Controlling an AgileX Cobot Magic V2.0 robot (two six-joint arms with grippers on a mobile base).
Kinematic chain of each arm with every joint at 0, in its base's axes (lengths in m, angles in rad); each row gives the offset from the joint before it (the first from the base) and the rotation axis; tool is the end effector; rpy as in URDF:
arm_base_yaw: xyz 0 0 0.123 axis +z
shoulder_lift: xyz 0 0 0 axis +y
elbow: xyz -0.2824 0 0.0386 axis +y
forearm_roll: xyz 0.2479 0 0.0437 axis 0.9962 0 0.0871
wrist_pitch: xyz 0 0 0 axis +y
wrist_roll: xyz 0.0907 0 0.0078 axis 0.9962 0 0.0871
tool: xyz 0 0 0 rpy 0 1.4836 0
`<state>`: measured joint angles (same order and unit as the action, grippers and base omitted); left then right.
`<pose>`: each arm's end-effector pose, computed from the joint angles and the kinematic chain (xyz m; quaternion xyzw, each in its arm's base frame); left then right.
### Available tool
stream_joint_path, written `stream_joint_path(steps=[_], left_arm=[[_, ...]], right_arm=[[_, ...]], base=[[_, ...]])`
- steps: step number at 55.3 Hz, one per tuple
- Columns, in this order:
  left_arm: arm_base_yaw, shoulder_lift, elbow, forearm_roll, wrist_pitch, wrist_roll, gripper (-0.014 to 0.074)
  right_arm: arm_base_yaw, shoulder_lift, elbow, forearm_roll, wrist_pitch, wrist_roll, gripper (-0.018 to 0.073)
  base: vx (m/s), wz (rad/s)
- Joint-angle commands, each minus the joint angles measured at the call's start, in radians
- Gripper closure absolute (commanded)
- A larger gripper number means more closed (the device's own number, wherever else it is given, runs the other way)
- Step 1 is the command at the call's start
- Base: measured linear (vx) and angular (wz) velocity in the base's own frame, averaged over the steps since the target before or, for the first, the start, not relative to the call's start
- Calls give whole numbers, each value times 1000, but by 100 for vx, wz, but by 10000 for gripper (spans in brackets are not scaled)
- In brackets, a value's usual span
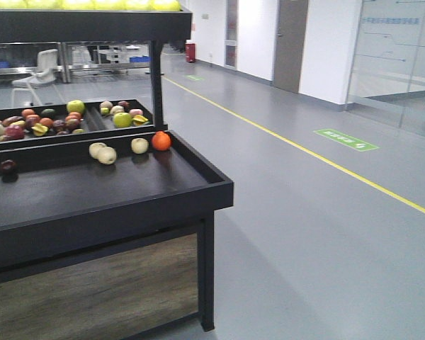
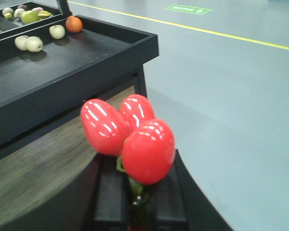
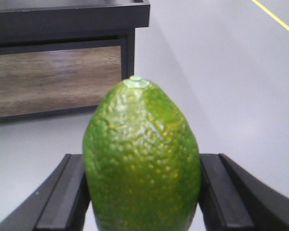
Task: Pick snacks and fruit into basket
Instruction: 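Back the base away from the fruit stand and turn toward the aisle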
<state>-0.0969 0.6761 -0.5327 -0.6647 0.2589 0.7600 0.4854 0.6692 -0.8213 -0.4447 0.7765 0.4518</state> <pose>0.1402 -0.0281 0.3143 0.1303 0.7815 -0.0583 0.6073 0.1168 0.0305 0.3686 -0.0746 0.8469 0.0284 0.5258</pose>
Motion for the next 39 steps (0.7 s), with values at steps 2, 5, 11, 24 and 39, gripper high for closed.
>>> stream_joint_path(steps=[2, 5, 11, 24, 39], left_arm=[[-4, -3, -32, -17, -66, -5, 596], [-4, -3, -32, -17, -66, -5, 596], [-4, -3, -32, -17, -66, -5, 596], [-4, -3, -32, -17, -66, -5, 596], [-4, -3, -32, -17, -66, -5, 596]], right_arm=[[-4, -3, -29, -37, -75, 0, 568], [-4, -3, -29, -38, -75, 0, 568], [-4, -3, -29, -38, -75, 0, 568], [-4, -3, -29, -38, -77, 0, 568], [-4, -3, -29, -38, -77, 0, 568]], base=[[-4, -27], [-4, -29], [-5, -34], [-7, -42], [-10, -49]])
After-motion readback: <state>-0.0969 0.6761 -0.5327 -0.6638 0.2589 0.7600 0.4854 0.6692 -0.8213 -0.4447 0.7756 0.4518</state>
